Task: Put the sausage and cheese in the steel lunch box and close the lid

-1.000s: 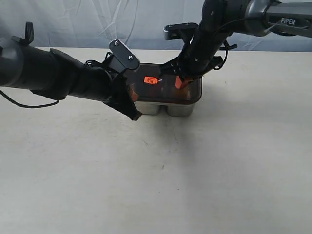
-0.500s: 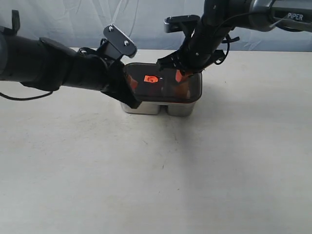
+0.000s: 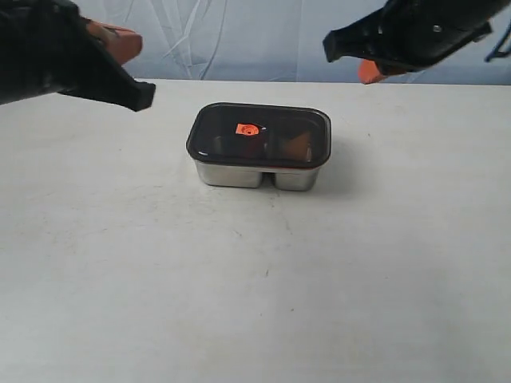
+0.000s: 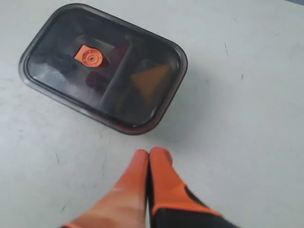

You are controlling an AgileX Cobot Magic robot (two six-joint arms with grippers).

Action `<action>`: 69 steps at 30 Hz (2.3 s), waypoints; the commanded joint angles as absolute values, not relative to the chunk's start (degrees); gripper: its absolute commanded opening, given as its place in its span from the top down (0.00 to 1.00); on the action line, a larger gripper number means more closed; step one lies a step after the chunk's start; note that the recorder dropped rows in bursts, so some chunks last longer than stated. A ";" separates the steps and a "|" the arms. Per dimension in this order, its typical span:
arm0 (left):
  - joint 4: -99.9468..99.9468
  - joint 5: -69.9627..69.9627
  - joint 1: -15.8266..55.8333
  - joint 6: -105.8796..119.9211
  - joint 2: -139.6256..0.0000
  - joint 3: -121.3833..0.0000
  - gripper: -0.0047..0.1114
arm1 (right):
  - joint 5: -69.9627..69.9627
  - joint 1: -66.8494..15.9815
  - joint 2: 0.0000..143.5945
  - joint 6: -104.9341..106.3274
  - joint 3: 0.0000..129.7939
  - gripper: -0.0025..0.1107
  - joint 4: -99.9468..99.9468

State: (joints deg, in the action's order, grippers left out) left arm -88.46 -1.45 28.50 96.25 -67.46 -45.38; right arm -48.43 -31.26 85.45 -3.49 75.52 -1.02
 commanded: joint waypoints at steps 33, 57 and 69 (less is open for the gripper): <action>-98.35 8.39 28.67 87.13 -14.29 -9.71 0.96 | -14.76 -40.70 43.89 -22.93 21.53 0.98 2.39; -97.70 4.88 28.67 87.13 -14.29 -9.08 0.96 | -20.91 -37.95 109.84 -19.50 68.84 0.98 5.91; -97.58 4.64 28.67 87.13 -14.29 -9.08 0.96 | -19.93 -37.74 111.45 -19.50 68.84 0.98 5.91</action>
State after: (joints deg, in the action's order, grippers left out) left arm -97.65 5.00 28.50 87.45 -14.56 -9.37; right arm -20.61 -38.14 110.51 -19.92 69.20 5.35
